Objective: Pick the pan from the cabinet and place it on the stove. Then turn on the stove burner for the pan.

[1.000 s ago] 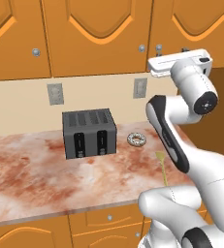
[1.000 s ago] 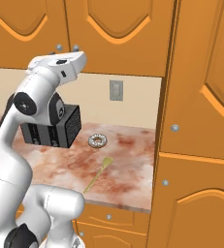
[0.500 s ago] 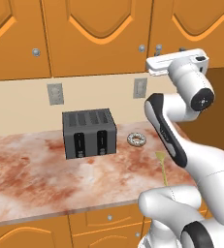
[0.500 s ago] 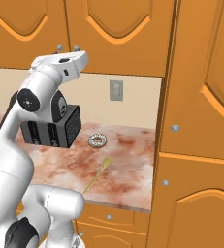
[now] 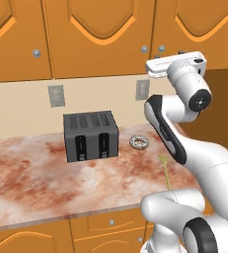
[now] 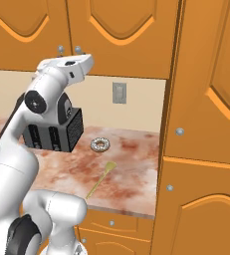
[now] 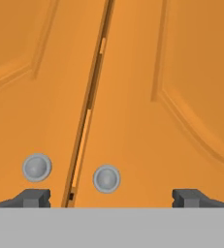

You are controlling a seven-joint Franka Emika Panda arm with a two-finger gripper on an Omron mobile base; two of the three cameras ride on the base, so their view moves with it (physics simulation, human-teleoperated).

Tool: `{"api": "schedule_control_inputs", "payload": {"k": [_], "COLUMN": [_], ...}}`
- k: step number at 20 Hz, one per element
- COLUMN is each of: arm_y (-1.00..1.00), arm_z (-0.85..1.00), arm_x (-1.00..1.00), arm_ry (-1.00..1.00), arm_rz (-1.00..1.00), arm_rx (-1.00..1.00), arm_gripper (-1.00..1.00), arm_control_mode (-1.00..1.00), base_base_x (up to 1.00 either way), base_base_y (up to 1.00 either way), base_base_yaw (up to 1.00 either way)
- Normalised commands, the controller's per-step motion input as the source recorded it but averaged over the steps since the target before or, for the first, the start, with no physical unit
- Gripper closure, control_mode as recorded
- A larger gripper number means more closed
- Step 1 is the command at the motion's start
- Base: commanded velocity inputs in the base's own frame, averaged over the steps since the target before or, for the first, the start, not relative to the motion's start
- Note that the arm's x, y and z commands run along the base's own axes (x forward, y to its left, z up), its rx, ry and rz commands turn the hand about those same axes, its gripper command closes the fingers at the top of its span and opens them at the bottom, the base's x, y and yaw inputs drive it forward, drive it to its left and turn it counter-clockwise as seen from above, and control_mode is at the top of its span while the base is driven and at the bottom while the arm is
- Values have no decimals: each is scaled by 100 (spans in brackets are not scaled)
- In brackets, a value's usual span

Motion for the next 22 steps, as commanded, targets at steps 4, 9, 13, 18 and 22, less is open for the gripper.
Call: {"api": "schedule_control_inputs", "payload": {"k": [4, 9, 13, 18, 22], "arm_y": [0, 0, 0, 0, 0], "arm_z": [-8, -4, 3, 13, 9], "arm_x": [31, 27, 13, 0, 1], "arm_ry": [0, 0, 0, 0, 0], "arm_rz": [0, 0, 0, 0, 0], "arm_rx": [1, 3, 4, 1, 0], "arm_gripper": [-100, -100, -100, -100, -100], "arm_control_mode": [-100, -100, -100, -100, -100], "base_base_x": [0, 0, 0, 0, 0], "base_base_y": [0, 0, 0, 0, 0], "base_base_yaw": [0, 0, 0, 0, 0]}}
